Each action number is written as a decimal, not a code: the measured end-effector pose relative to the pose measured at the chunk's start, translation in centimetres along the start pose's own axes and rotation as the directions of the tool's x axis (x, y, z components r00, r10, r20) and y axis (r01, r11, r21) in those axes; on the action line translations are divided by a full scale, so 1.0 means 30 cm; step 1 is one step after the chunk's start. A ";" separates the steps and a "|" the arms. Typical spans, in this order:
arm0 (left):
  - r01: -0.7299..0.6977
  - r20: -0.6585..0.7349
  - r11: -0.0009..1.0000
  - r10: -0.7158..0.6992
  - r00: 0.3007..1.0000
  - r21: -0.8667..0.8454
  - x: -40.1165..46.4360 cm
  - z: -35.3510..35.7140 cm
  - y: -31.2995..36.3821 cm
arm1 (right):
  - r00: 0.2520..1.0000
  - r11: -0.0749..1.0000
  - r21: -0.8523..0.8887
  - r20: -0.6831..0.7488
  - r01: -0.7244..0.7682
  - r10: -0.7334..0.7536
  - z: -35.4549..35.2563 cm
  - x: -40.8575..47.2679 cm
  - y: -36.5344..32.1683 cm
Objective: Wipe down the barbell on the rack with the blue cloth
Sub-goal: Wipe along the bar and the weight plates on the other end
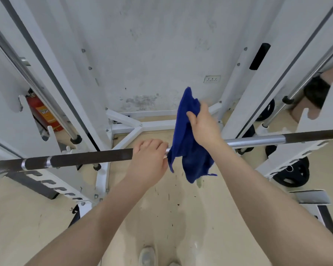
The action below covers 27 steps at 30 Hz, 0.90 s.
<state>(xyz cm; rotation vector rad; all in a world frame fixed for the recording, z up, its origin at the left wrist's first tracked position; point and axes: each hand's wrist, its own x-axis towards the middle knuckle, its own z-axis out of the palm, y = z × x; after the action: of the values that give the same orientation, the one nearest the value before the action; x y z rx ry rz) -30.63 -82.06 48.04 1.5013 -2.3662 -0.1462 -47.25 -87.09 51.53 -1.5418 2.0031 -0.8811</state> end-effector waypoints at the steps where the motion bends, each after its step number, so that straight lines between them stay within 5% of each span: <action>1: -0.017 0.027 1.000 0.016 1.000 0.018 0.008 -0.001 0.001 | 0.998 0.966 -0.254 0.046 0.048 -0.038 0.003 -0.010 0.018; 3: -0.040 0.094 0.998 0.035 0.995 0.054 0.026 -0.004 -0.007 | 0.981 0.818 -0.542 0.108 0.193 -0.160 0.002 -0.059 0.066; 7: -0.046 0.145 0.998 0.039 0.989 0.050 0.053 -0.010 -0.028 | 0.841 0.621 -0.577 0.452 0.530 -0.297 -0.004 -0.156 0.151; 16: -0.069 0.194 0.998 0.066 0.979 0.009 0.082 -0.020 -0.062 | 0.856 0.465 -0.731 0.333 0.499 -0.395 0.080 -0.083 0.137; 21: -0.106 0.140 0.994 0.107 0.984 -0.015 0.074 -0.018 -0.066 | 0.942 0.546 -0.788 0.123 0.285 -0.313 0.078 -0.108 0.179; 27: -0.086 0.171 0.996 0.080 0.982 0.028 0.086 -0.017 -0.062 | 0.797 0.463 -0.790 0.053 0.402 -0.602 0.206 -0.150 0.144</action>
<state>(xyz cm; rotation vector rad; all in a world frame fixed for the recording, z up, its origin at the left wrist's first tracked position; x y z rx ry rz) -29.85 -85.14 48.60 1.4555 -2.5736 -0.2220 -44.65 -83.33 44.03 -2.7671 2.2639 -0.3536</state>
